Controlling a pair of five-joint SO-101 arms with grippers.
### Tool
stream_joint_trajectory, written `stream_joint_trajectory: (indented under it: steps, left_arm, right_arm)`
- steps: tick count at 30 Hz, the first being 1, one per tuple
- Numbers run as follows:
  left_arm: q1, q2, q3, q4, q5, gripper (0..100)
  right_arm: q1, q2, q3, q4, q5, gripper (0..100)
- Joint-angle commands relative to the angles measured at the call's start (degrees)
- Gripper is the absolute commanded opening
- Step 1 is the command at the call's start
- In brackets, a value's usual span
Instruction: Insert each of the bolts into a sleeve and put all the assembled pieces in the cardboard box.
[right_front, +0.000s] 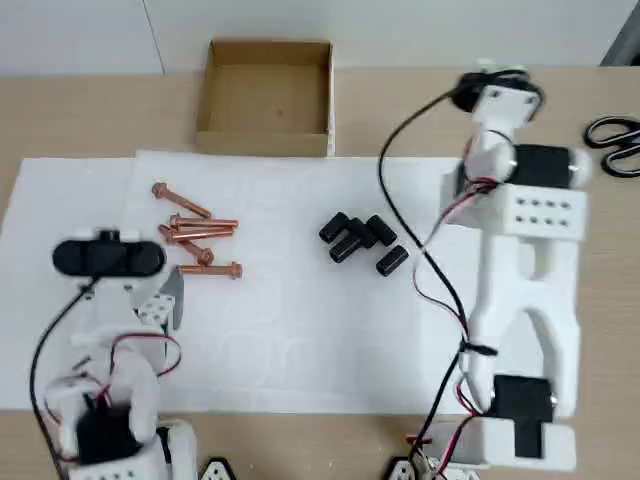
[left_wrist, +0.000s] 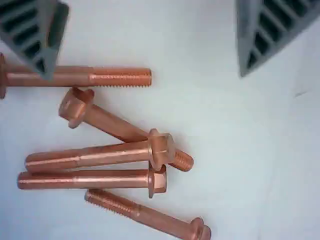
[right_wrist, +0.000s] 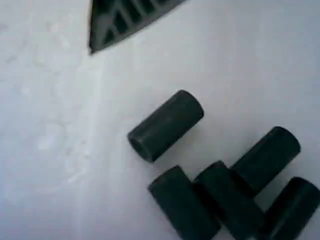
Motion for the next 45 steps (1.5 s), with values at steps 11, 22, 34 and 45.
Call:
stream_joint_trajectory:
  steps: [11,22,34,45]
  left_arm:
    - [0.2,62.3,-47.1,17.9,-0.8,23]
    - [9.2,67.3,-50.9,21.7,-0.9,23]
    - [9.8,67.7,-50.9,21.5,-0.6,23]
    - [9.9,67.8,-50.8,21.5,-0.6,23]
  right_arm:
    - [-9.0,9.0,-2.9,-3.7,-8.8,24.2]
    - [-11.5,16.7,-2.7,-0.3,-9.4,24.2]
    - [-14.9,27.3,-3.0,-6.1,-32.7,24.2]
    - [-14.9,28.3,-2.7,-12.4,-36.2,24.1]
